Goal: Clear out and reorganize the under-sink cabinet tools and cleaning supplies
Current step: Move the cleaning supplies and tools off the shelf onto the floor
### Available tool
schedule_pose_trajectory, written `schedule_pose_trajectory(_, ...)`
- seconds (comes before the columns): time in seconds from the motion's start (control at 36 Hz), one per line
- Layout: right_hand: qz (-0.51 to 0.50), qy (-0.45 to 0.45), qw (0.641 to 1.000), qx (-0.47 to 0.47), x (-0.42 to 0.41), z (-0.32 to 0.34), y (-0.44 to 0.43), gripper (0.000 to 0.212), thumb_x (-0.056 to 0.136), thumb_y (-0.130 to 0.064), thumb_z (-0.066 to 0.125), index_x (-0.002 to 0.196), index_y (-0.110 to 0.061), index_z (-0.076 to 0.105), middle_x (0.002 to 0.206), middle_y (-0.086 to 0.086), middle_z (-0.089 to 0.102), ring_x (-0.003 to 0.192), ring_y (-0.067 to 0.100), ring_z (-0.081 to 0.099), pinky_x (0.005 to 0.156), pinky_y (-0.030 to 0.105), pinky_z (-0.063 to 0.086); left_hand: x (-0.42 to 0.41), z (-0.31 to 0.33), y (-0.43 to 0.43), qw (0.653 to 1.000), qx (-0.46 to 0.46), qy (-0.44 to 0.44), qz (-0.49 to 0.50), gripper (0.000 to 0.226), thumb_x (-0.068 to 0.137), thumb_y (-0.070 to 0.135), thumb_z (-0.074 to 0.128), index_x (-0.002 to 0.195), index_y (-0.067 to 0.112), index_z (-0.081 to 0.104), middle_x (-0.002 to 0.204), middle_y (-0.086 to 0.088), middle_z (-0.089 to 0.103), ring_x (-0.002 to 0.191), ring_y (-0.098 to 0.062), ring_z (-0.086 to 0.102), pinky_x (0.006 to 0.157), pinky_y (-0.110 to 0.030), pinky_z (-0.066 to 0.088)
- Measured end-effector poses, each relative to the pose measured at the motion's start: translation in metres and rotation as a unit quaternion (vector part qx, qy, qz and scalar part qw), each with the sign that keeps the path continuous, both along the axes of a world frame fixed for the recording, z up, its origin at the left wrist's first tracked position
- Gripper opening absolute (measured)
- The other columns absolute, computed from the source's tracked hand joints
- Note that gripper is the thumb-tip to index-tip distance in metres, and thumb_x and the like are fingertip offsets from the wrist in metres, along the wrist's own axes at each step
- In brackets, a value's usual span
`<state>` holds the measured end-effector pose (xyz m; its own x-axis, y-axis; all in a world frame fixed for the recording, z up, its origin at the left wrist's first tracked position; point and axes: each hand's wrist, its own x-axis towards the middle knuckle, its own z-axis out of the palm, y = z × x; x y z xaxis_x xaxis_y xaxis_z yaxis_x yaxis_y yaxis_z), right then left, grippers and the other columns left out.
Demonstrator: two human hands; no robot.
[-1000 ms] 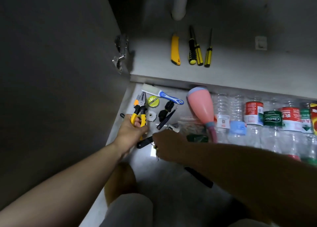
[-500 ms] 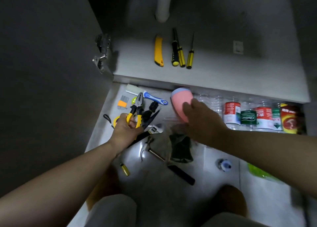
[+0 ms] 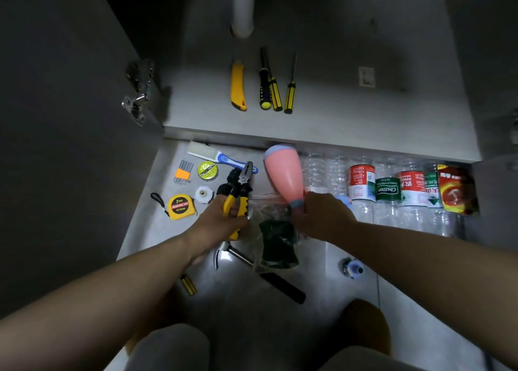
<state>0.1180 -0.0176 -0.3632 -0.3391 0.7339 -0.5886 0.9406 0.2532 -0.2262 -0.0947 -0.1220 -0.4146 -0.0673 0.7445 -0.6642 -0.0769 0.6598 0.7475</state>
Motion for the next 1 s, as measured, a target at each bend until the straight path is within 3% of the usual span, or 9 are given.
schedule_pose_trajectory(0.14,0.050,-0.056,0.997,0.013,0.002,-0.005,-0.001,0.033,0.104,-0.031,0.041,0.103,-0.006,0.063,0.100,0.015,0.068,0.096,0.036,0.068,0.076,0.041,0.058,0.000,-0.002,0.000,1.000,0.001,-0.006,-0.002,0.028,0.083,0.001,0.071,0.098,0.009,0.049,0.084,-0.014,0.051,0.076,-0.028,0.053,0.070,-0.043,0.046)
schedule_pose_trajectory(0.25,-0.018,-0.017,0.998,0.059,0.005,0.000,0.004,0.033,0.097,-0.044,0.042,0.077,-0.019,0.051,0.078,0.006,0.061,0.074,0.029,0.063,0.062,0.029,0.047,-0.004,-0.003,-0.001,1.000,-0.004,0.001,0.007,0.035,0.081,0.005,0.076,0.106,0.004,0.051,0.088,-0.014,0.056,0.078,-0.027,0.058,0.071,-0.042,0.050)
schedule_pose_trajectory(0.42,0.028,0.109,0.971,0.213,0.011,0.027,0.025,0.035,0.099,-0.046,0.048,0.086,-0.014,0.051,0.069,0.009,0.063,0.057,0.030,0.060,0.051,0.034,0.049,-0.005,-0.004,-0.001,1.000,0.000,0.021,0.009,0.041,0.082,0.015,0.081,0.114,0.007,0.057,0.095,-0.015,0.065,0.082,-0.025,0.064,0.069,-0.040,0.054)
schedule_pose_trajectory(0.53,-0.011,0.171,0.962,0.213,-0.002,0.037,0.050,0.025,0.098,-0.038,0.056,0.095,-0.013,0.052,0.075,0.007,0.063,0.061,0.024,0.062,0.054,0.041,0.056,-0.004,-0.002,-0.001,0.999,0.011,0.037,0.012,0.039,0.081,0.017,0.082,0.112,0.014,0.057,0.094,-0.007,0.069,0.083,-0.021,0.068,0.068,-0.035,0.057)
schedule_pose_trajectory(0.58,-0.035,0.174,0.958,0.225,-0.011,0.037,0.061,0.024,0.096,-0.035,0.059,0.097,-0.012,0.052,0.077,0.007,0.063,0.064,0.024,0.062,0.056,0.039,0.056,-0.004,-0.002,-0.001,0.999,0.017,0.051,0.011,0.039,0.080,0.017,0.082,0.110,0.016,0.056,0.089,-0.002,0.066,0.080,-0.019,0.067,0.063,-0.032,0.055)
schedule_pose_trajectory(0.72,-0.035,0.154,0.951,0.265,-0.034,0.033,0.081,0.028,0.097,-0.038,0.060,0.105,-0.011,0.055,0.083,0.007,0.062,0.072,0.024,0.062,0.064,0.040,0.057,-0.006,-0.004,-0.002,0.996,0.028,0.082,0.006,0.039,0.079,0.016,0.082,0.105,0.019,0.054,0.086,-0.004,0.060,0.076,-0.017,0.062,0.068,-0.034,0.054)
schedule_pose_trajectory(0.81,-0.015,0.163,0.941,0.295,-0.042,0.030,0.084,0.028,0.097,-0.039,0.059,0.105,-0.013,0.053,0.084,0.006,0.062,0.072,0.024,0.061,0.063,0.036,0.053,-0.005,-0.002,-0.002,0.995,0.044,0.086,-0.002,0.038,0.079,0.013,0.081,0.104,0.020,0.053,0.081,-0.003,0.060,0.066,-0.010,0.061,0.059,-0.027,0.054)
schedule_pose_trajectory(0.89,-0.012,0.176,0.941,0.290,-0.041,0.026,0.080,0.029,0.096,-0.041,0.060,0.102,-0.014,0.051,0.080,0.005,0.061,0.068,0.023,0.060,0.059,0.032,0.049,-0.002,0.002,0.001,0.993,0.065,0.098,-0.015,0.041,0.079,0.015,0.082,0.106,0.019,0.052,0.079,-0.004,0.059,0.058,-0.005,0.060,0.053,-0.021,0.051)
schedule_pose_trajectory(1.0,-0.038,0.175,0.962,0.207,-0.031,0.019,0.077,0.033,0.090,-0.038,0.068,0.104,-0.016,0.049,0.079,0.003,0.060,0.066,0.020,0.061,0.054,0.029,0.051,0.006,0.008,0.006,0.990,0.086,0.107,-0.033,0.049,0.077,0.026,0.085,0.109,0.019,0.049,0.081,-0.010,0.062,0.059,-0.009,0.062,0.051,-0.024,0.054)
